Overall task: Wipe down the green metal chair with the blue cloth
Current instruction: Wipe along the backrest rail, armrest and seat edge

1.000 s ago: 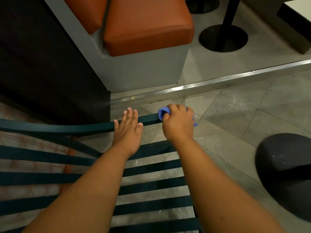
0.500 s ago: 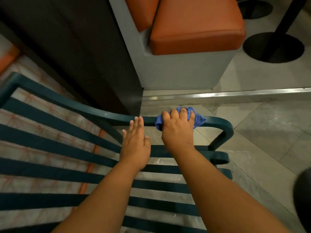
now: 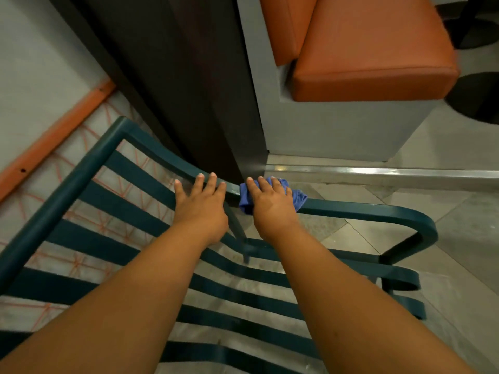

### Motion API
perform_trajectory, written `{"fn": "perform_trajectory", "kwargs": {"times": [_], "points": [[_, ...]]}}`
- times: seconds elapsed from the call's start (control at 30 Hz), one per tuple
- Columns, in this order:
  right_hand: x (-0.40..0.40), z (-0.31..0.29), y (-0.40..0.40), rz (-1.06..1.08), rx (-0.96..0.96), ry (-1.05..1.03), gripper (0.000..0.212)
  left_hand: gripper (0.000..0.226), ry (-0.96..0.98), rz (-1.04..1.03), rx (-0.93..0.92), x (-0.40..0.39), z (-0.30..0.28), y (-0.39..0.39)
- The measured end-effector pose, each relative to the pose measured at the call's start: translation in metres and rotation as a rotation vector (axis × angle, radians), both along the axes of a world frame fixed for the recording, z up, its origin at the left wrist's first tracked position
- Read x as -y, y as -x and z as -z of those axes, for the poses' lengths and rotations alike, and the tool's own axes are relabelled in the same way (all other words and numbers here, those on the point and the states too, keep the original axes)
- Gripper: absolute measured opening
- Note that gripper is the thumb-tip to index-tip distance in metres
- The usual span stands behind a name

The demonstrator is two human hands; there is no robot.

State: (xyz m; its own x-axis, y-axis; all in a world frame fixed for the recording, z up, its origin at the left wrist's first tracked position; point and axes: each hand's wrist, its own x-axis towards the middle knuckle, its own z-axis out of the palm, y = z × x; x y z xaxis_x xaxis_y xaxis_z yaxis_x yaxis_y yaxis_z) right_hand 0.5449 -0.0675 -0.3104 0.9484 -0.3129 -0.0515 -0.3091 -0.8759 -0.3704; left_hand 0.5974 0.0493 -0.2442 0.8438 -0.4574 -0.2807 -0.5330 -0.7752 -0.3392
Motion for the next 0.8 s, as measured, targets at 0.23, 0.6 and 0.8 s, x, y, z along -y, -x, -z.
{"fn": "perform_trajectory", "kwargs": {"times": [0.23,0.6,0.8], "points": [[0.03,0.021,0.049,0.033,0.129,0.052,0.074,0.069,0.056,0.004,0.111,-0.021,-0.027,-0.007],[-0.022,-0.011,-0.017,-0.059,0.127,-0.228,0.06,0.059,0.057,-0.078,0.276,-0.051,-0.08,-0.032],[-0.064,-0.049,-0.057,-0.016,0.246,-0.359,0.064,0.066,0.39,-0.196,0.296,-0.07,-0.099,-0.042]]}}
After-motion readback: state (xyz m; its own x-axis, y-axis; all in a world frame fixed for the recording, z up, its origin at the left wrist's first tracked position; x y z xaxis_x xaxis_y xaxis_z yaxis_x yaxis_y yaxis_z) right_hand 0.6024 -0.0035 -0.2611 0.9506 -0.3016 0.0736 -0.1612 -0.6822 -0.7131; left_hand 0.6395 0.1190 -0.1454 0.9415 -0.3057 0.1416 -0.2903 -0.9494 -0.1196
